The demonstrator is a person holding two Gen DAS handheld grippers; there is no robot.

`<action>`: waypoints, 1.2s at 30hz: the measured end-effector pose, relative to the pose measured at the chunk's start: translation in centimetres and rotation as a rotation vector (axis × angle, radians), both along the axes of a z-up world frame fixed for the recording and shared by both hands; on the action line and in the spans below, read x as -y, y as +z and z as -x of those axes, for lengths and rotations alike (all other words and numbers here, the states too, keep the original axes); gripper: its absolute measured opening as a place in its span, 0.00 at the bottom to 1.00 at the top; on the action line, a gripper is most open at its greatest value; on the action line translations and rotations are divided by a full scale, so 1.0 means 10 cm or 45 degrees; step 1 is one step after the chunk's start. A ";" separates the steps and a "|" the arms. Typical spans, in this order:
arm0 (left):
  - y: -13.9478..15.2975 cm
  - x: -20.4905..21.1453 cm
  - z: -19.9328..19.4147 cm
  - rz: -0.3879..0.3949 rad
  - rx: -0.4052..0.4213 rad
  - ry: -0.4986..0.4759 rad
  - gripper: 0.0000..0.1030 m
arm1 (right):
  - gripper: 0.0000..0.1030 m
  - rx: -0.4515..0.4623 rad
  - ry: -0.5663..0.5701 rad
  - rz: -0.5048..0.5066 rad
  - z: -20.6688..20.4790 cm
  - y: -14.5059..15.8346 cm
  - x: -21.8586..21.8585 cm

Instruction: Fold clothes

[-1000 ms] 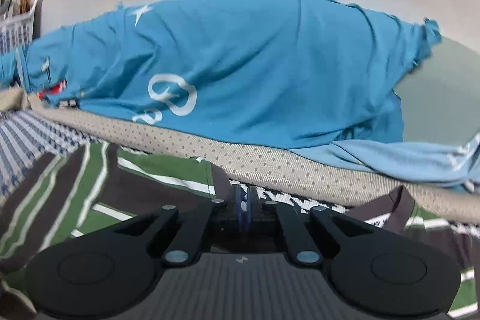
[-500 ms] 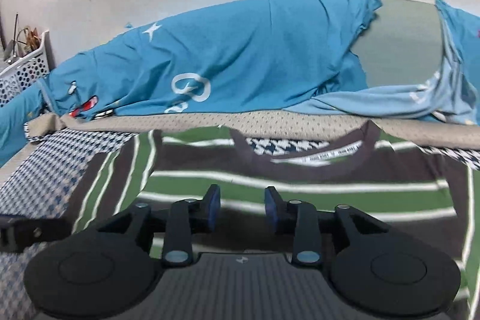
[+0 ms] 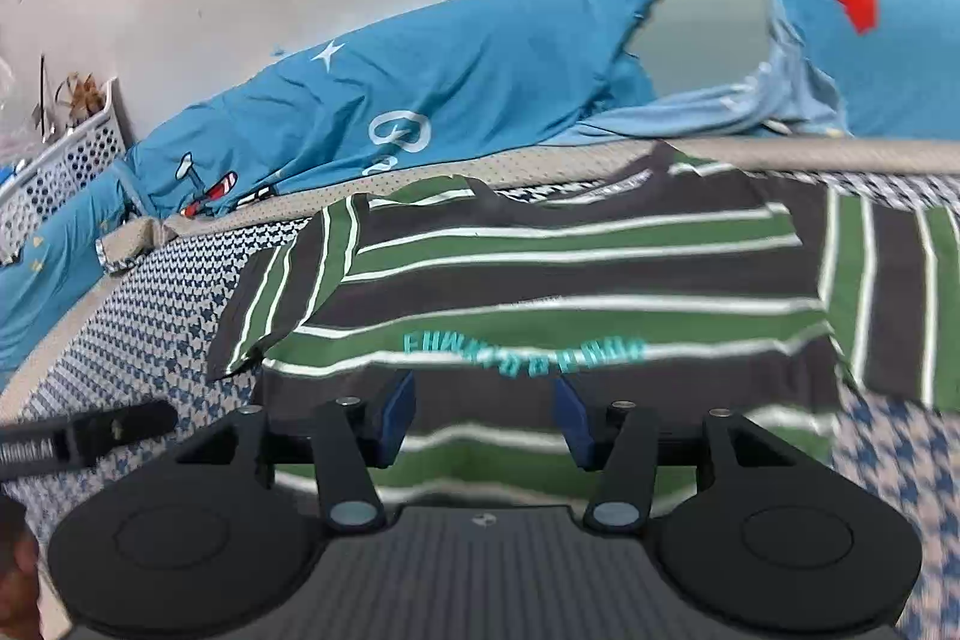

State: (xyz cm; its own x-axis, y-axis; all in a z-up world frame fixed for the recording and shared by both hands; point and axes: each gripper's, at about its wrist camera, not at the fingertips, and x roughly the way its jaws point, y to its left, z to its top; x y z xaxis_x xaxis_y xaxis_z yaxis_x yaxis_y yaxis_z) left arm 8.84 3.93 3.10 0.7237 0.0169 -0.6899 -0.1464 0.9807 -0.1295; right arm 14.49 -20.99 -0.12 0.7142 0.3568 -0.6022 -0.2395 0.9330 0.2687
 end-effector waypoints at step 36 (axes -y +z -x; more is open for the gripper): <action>-0.53 0.23 0.93 0.001 -0.187 -0.026 1.00 | 0.63 -0.152 -0.156 0.055 0.61 -0.05 0.33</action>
